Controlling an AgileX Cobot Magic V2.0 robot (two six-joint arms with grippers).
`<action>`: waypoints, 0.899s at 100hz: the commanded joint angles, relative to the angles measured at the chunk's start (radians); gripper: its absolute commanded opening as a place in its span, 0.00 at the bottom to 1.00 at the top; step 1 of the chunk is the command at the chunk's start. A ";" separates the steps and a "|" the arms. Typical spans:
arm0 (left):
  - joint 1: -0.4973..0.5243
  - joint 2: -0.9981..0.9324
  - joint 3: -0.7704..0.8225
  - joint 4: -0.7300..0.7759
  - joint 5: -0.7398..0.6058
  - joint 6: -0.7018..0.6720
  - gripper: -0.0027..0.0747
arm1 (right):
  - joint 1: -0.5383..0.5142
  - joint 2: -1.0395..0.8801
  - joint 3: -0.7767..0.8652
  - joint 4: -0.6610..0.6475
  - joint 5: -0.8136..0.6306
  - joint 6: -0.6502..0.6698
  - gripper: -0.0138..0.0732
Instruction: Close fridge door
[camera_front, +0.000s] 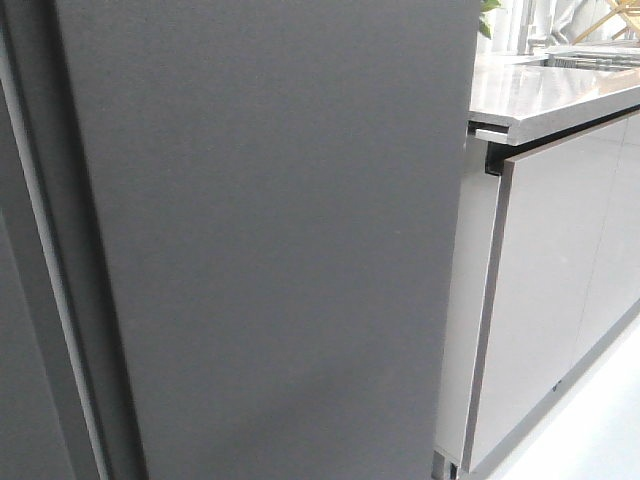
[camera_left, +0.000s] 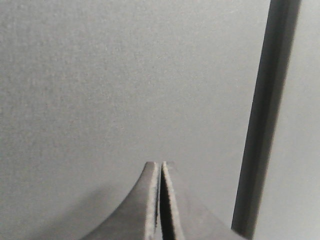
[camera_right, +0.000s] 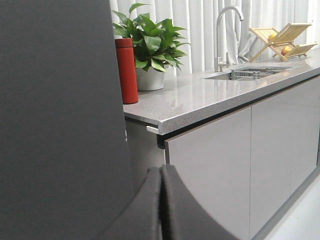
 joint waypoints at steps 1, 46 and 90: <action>-0.008 0.019 0.028 -0.002 -0.077 -0.004 0.01 | -0.006 0.006 0.011 -0.017 -0.064 -0.002 0.07; -0.008 0.019 0.028 -0.002 -0.077 -0.004 0.01 | -0.008 -0.056 0.011 -0.027 -0.008 -0.002 0.07; -0.008 0.019 0.028 -0.002 -0.077 -0.004 0.01 | -0.008 -0.056 0.011 -0.027 -0.008 -0.002 0.07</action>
